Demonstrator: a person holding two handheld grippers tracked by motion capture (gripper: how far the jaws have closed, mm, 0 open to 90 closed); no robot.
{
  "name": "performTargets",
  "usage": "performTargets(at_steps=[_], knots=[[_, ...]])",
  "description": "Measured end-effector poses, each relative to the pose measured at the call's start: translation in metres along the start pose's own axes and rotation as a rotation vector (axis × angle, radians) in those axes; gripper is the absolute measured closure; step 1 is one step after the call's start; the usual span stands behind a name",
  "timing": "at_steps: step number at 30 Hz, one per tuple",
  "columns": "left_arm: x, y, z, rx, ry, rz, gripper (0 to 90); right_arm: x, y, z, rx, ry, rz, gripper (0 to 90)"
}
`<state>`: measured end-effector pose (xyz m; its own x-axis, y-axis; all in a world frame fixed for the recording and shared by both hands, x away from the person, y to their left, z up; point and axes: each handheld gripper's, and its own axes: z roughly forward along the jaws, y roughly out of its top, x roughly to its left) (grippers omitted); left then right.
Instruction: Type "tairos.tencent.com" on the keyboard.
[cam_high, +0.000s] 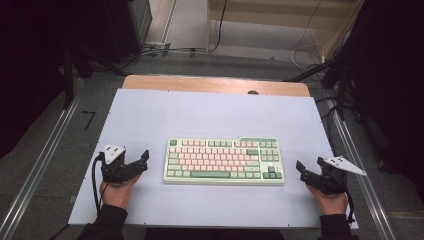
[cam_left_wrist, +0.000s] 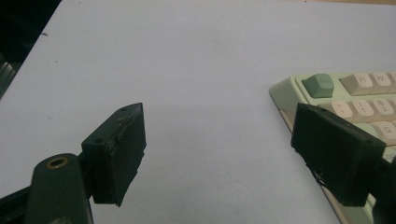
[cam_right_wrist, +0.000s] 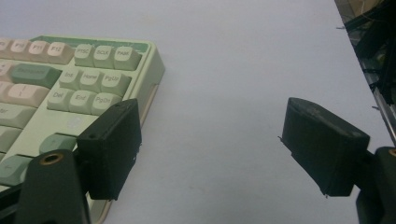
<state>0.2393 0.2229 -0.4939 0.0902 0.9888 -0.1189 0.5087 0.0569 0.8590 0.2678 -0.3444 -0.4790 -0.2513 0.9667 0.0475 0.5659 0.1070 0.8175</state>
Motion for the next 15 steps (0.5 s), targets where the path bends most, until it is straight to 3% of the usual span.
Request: performTargets(at_steps=[15], knots=[[-0.014,0.004,0.001,-0.009,-0.035,0.01,18.4,0.018,0.009,-0.003,-0.017,0.075,-0.002,17.2]])
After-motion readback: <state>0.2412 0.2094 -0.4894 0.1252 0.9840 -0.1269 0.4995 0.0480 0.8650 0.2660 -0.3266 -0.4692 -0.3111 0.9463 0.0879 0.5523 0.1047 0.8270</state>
